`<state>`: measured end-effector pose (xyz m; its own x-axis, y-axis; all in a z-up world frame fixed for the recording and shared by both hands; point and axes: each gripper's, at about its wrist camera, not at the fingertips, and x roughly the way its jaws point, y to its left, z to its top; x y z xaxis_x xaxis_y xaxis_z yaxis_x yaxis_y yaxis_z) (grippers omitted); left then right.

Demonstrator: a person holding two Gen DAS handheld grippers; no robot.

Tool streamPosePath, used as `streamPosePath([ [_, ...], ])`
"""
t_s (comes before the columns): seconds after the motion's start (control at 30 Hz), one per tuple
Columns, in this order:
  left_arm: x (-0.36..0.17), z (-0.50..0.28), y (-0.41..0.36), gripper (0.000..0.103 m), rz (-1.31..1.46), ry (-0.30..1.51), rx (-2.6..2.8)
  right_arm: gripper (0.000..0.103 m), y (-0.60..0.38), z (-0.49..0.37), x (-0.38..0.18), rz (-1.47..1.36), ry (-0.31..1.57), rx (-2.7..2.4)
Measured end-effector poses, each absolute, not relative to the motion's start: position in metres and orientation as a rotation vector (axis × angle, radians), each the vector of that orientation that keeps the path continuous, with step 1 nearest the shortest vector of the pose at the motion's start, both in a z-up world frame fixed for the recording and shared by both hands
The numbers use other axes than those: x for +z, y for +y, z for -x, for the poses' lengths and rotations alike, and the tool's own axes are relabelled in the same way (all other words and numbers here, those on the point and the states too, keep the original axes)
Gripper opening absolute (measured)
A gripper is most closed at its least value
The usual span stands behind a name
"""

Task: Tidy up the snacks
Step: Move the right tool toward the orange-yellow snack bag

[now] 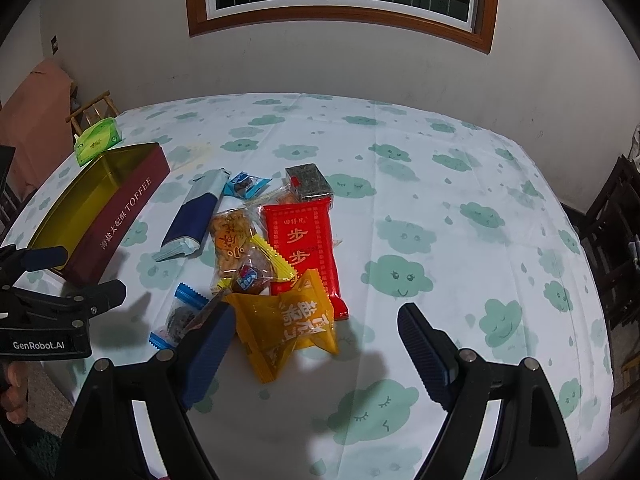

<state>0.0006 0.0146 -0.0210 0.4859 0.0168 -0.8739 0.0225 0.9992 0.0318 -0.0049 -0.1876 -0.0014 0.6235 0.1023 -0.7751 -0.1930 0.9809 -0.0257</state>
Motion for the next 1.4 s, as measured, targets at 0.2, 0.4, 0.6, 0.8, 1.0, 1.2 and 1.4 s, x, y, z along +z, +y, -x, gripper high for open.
streamPosePath([
  [0.2,-0.022,-0.002,0.014,0.102,-0.042,1.066,-0.004,0.085,-0.188,0.004,-0.002,0.108,0.882,0.170],
  [0.4,-0.022,-0.002,0.014,0.102,-0.044,1.069,-0.004,0.085,-0.189,0.004,-0.004,0.105,0.886,0.174],
  [0.6,-0.023,-0.002,0.013,0.102,-0.045,1.068,-0.005,0.085,-0.186,0.004,-0.006,0.105,0.889,0.174],
  [0.8,-0.023,-0.002,0.012,0.102,-0.045,1.069,-0.004,0.085,-0.185,0.005,-0.006,0.105,0.888,0.177],
  [1.0,-0.023,-0.002,0.012,0.102,-0.045,1.069,-0.005,0.085,-0.184,0.005,-0.006,0.107,0.893,0.182],
  [1.2,-0.023,-0.002,0.012,0.102,-0.047,1.069,-0.006,0.085,-0.182,0.007,-0.007,0.116,0.896,0.192],
  [1.4,-0.025,0.000,0.009,0.102,-0.058,1.064,-0.014,0.077,-0.179,0.009,-0.013,0.131,0.914,0.210],
])
